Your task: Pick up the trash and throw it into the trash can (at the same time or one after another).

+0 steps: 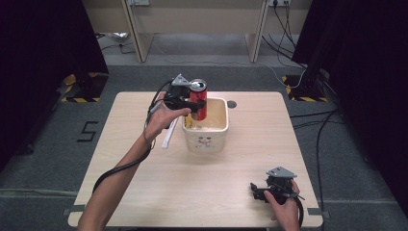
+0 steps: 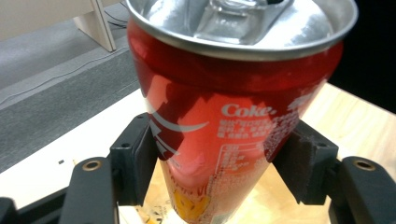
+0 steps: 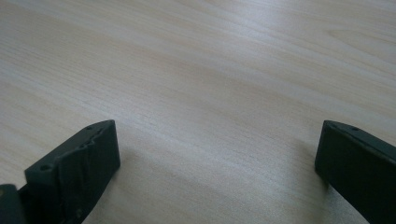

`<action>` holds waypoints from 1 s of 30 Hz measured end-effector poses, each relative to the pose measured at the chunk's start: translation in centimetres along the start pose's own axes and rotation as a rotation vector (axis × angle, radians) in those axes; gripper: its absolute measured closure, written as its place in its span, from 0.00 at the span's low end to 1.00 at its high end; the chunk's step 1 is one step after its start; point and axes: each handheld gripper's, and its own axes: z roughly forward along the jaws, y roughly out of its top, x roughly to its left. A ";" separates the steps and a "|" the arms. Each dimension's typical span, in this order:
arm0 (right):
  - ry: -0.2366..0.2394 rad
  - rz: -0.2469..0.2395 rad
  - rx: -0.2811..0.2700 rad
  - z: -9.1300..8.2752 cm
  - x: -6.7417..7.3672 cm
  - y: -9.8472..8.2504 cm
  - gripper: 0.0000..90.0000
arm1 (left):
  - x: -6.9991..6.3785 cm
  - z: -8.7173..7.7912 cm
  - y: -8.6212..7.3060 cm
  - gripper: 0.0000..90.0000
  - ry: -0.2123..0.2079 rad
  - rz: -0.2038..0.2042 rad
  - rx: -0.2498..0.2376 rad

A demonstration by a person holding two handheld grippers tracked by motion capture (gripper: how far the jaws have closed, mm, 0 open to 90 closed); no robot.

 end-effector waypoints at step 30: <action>0.000 -0.002 0.002 0.0 0.0 0.0 0.00 | 2.0 2.6 -2.5 0.38 0.073 -0.007 0.013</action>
